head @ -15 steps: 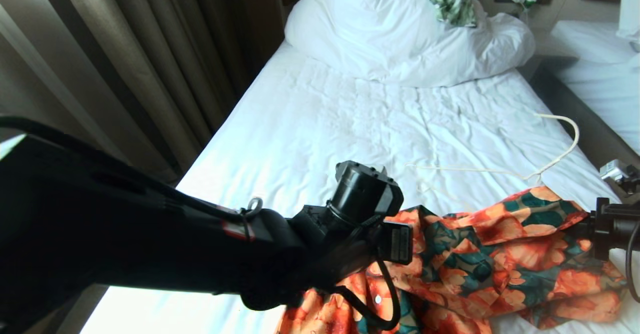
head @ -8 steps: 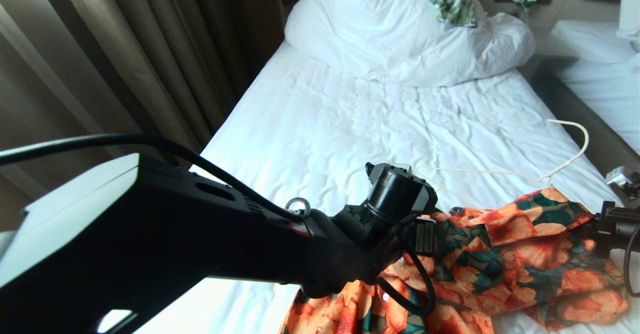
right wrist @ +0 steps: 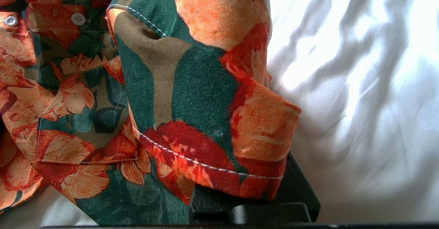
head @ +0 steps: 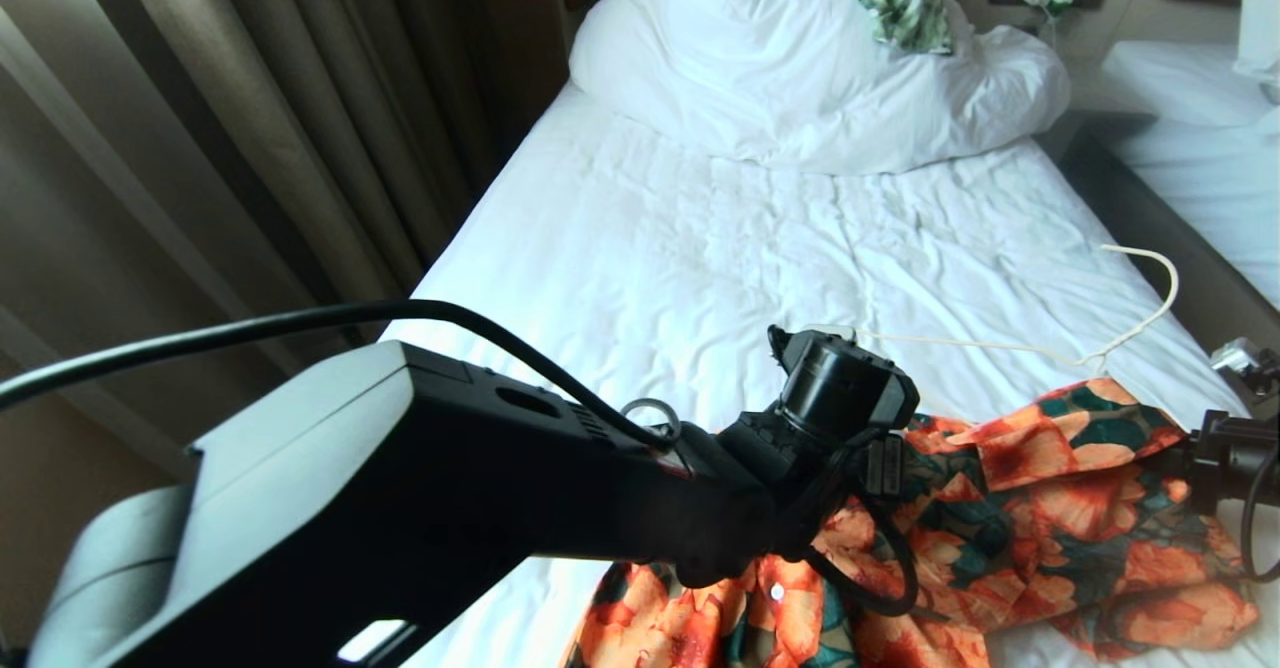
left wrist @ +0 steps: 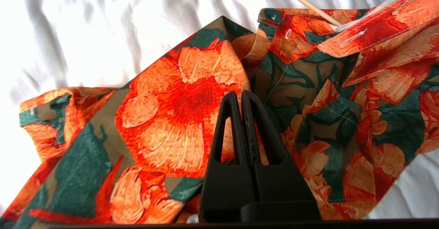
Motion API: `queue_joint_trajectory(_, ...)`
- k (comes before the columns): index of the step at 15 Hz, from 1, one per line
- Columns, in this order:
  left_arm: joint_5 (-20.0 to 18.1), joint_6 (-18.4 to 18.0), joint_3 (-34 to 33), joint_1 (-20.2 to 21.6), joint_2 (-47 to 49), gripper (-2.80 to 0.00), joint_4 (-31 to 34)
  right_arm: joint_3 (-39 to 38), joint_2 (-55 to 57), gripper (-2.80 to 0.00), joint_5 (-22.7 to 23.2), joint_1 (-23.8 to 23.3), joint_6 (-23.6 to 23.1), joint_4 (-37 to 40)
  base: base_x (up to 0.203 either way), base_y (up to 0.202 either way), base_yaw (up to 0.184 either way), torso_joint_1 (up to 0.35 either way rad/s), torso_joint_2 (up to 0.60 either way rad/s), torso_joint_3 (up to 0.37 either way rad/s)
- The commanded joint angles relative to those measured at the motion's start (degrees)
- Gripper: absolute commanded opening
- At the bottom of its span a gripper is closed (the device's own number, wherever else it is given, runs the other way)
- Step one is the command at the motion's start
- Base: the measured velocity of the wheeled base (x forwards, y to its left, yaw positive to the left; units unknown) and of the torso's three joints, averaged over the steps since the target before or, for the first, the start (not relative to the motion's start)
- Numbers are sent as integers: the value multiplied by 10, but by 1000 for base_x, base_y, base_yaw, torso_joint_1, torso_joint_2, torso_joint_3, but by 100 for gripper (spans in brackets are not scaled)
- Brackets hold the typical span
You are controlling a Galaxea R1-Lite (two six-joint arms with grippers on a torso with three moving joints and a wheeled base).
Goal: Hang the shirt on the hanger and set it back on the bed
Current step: Hook the other side of the shirt onto the hanger
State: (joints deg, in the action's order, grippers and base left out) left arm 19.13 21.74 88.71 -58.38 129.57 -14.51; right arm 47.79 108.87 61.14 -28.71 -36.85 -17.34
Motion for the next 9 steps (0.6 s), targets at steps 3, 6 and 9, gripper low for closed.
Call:
queue_joint_trajectory(3, 16, -8, 42, -5, 60, -280, -2, 2, 16, -280, 10, -12, -3, -2, 0, 0, 0, 0, 0, 0)
queue_joint_trajectory(6, 15, -4, 32, -13, 76, -280, -2, 10, 17, -280, 21, -21, 0, -2, 0, 0, 0, 0, 0, 0)
queue_joint_trajectory(9, 15, -2, 15, -36, 97, -280, -3, 23, 17, -280, 21, -21, 27, 0, 0, 0, 0, 0, 0, 0)
